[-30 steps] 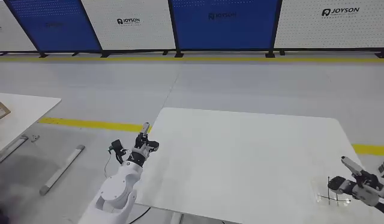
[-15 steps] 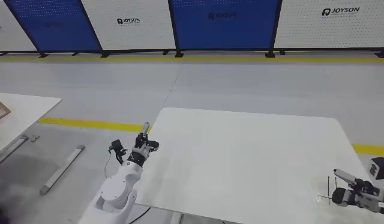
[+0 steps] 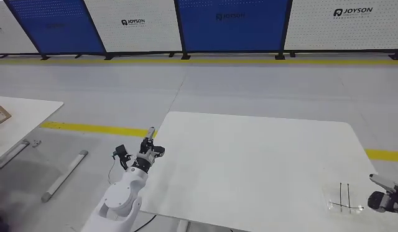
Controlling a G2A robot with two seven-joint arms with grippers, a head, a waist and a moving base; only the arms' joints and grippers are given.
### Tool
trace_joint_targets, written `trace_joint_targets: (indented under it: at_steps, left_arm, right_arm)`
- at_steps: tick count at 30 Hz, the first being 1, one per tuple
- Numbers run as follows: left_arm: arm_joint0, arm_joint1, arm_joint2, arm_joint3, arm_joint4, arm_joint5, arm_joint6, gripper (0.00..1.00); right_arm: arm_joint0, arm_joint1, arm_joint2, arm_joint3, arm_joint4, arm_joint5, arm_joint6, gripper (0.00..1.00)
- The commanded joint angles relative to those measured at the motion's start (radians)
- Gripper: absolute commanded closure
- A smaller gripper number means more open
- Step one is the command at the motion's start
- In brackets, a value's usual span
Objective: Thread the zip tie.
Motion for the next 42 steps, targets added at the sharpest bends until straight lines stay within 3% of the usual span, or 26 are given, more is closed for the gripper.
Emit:
trace_joint_targets:
  at_steps: [1,7,26,28,33,37,40,42]
  left_arm:
    - [0.0,0.0,0.0,0.0,0.0,0.0,0.0,0.0]
    - [0.0,0.0,0.0,0.0,0.0,0.0,0.0,0.0]
    - [0.0,0.0,0.0,0.0,0.0,0.0,0.0,0.0]
    - [0.0,0.0,0.0,0.0,0.0,0.0,0.0,0.0]
    - [0.0,0.0,0.0,0.0,0.0,0.0,0.0,0.0]
    - [0.0,0.0,0.0,0.0,0.0,0.0,0.0,0.0]
    - [0.0,0.0,0.0,0.0,0.0,0.0,0.0,0.0]
    - [0.0,0.0,0.0,0.0,0.0,0.0,0.0,0.0]
  right_arm:
    - [-0.001,0.023,0.003,0.014,-0.039,0.011,0.0,0.0]
    - [0.029,0.092,-0.065,0.076,-0.174,0.01,0.0,0.0]
    - [0.033,0.093,-0.068,0.082,-0.166,0.012,0.0,0.0]
    - [0.034,0.094,-0.095,0.055,-0.19,-0.031,0.0,0.0]
    - [0.104,0.112,-0.192,0.084,-0.222,-0.011,0.0,0.0]
    - [0.175,0.149,-0.282,0.138,-0.191,-0.019,0.0,0.0]
    - [0.23,0.195,-0.384,0.169,-0.25,-0.014,0.0,0.0]
    - [0.238,0.199,-0.392,0.174,-0.255,-0.009,0.0,0.0]
